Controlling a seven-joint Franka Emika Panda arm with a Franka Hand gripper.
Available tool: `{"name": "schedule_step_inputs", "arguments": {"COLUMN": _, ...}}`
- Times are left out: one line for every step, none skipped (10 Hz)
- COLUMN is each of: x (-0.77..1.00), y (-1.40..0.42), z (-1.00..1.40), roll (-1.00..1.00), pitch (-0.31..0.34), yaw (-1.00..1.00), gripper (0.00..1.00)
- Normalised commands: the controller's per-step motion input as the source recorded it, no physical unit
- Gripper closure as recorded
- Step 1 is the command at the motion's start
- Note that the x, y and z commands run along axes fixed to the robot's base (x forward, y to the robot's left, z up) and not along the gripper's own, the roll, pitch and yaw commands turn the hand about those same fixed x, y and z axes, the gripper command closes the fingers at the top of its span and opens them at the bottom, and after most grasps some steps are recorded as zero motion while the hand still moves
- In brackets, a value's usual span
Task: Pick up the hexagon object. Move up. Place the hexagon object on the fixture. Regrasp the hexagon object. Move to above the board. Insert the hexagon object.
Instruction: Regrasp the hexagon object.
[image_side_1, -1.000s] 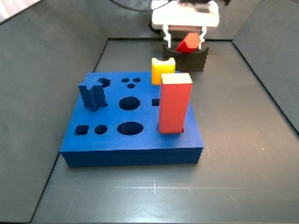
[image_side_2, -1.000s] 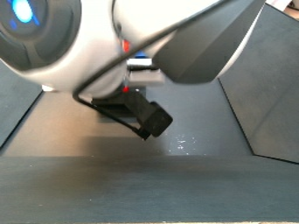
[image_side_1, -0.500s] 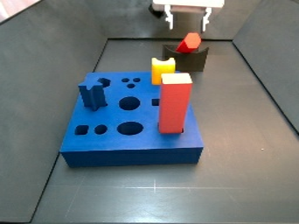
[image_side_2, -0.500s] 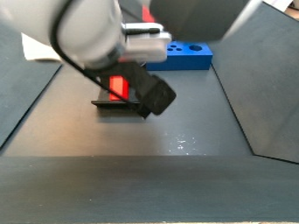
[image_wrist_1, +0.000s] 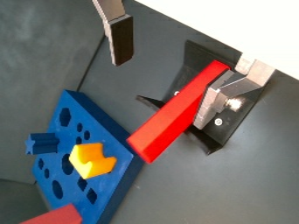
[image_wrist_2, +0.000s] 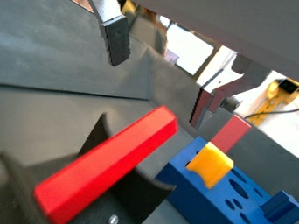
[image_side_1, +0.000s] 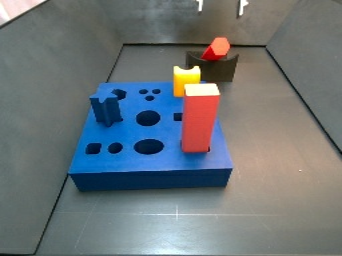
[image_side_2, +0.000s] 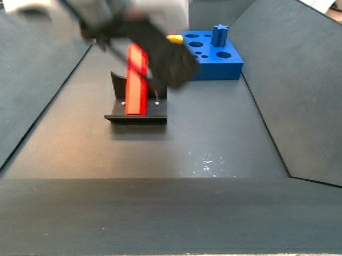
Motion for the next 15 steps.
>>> {"name": "schedule_step_inputs", "arguments": {"x": -0.05, "y": -1.00, "z": 0.75, "roll": 1.00, "pitch": 0.017, "yaw": 0.00, "gripper": 0.00}}
{"name": "schedule_step_inputs", "arguments": {"x": -0.06, "y": -1.00, "z": 0.70, "roll": 1.00, "pitch": 0.012, "yaw": 0.00, "gripper": 0.00}}
{"name": "schedule_step_inputs", "arguments": {"x": -0.06, "y": -1.00, "z": 0.63, "roll": 1.00, "pitch": 0.010, "yaw": 0.00, "gripper": 0.00}}
{"name": "schedule_step_inputs", "arguments": {"x": -0.06, "y": -1.00, "z": 0.51, "roll": 1.00, "pitch": 0.006, "yaw": 0.01, "gripper": 0.00}}
{"name": "schedule_step_inputs", "arguments": {"x": -0.06, "y": -1.00, "z": 0.40, "roll": 1.00, "pitch": 0.004, "yaw": 0.01, "gripper": 0.00}}
{"name": "schedule_step_inputs", "arguments": {"x": -0.05, "y": -0.82, "z": 0.25, "roll": 1.00, "pitch": -0.001, "yaw": 0.01, "gripper": 0.00}}
{"name": "schedule_step_inputs", "arguments": {"x": -0.04, "y": -0.64, "z": 0.16, "roll": 1.00, "pitch": -0.004, "yaw": 0.01, "gripper": 0.00}}
{"name": "schedule_step_inputs", "arguments": {"x": -0.03, "y": -0.46, "z": 0.09, "roll": 1.00, "pitch": -0.008, "yaw": 0.01, "gripper": 0.00}}
{"name": "schedule_step_inputs", "arguments": {"x": -0.03, "y": -0.21, "z": 0.04, "roll": 1.00, "pitch": -0.014, "yaw": 0.01, "gripper": 0.00}}
{"name": "schedule_step_inputs", "arguments": {"x": -0.03, "y": -0.04, "z": 0.03, "roll": 1.00, "pitch": -0.019, "yaw": 0.01, "gripper": 0.00}}
{"name": "schedule_step_inputs", "arguments": {"x": -0.02, "y": 0.00, "z": 0.02, "roll": 1.00, "pitch": -0.022, "yaw": 0.01, "gripper": 0.00}}
{"name": "schedule_step_inputs", "arguments": {"x": -0.02, "y": -0.03, "z": 0.01, "roll": 1.00, "pitch": -0.025, "yaw": 0.01, "gripper": 0.00}}
{"name": "schedule_step_inputs", "arguments": {"x": -0.01, "y": -0.02, "z": 0.01, "roll": 1.00, "pitch": -0.025, "yaw": 0.01, "gripper": 0.00}}
{"name": "schedule_step_inputs", "arguments": {"x": -0.01, "y": -0.01, "z": 0.01, "roll": 1.00, "pitch": -0.021, "yaw": 0.01, "gripper": 0.00}}
{"name": "schedule_step_inputs", "arguments": {"x": 0.00, "y": -0.02, "z": 0.02, "roll": 1.00, "pitch": -0.016, "yaw": 0.02, "gripper": 0.00}}
